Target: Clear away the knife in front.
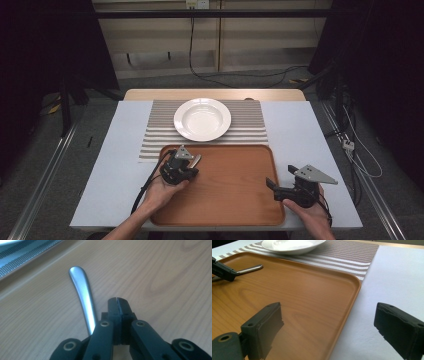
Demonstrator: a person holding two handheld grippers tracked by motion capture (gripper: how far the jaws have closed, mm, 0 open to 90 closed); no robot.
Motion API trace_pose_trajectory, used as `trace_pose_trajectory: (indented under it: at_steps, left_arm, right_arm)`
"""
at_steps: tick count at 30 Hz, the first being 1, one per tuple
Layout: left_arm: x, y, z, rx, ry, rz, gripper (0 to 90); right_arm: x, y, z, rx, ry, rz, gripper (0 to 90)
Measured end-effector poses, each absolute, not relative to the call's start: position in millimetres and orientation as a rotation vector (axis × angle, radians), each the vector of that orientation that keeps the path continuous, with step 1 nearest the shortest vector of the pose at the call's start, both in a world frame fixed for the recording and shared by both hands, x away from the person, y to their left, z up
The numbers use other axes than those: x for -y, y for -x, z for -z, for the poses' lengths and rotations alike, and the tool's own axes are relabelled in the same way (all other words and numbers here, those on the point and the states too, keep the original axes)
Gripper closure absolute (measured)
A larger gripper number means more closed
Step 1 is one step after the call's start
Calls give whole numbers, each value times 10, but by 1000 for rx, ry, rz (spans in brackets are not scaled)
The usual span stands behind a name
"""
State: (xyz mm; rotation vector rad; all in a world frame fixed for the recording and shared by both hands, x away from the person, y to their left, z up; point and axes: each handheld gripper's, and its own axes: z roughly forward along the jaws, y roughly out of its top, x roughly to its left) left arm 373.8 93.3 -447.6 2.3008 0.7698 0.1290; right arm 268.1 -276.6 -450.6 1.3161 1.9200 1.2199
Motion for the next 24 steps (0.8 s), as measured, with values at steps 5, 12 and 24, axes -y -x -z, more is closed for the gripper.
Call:
trace_pose_trajectory:
  at_steps: [5, 12, 24]
  left_arm:
    - [-975, -3772, 4474, -815, -2297, -147, 900]
    - [-1012, -3826, 4466, -861, -2294, -86, 900]
    - [-1068, -3829, 4431, -872, -2334, -167, 900]
  right_arm:
    - [2760, -2687, 4509, -1921, -1316, -1221, 78]
    - [2761, -2687, 4511, -1922, -1318, -1222, 78]
    - [2759, -2688, 4510, -1923, -1317, -1223, 78]
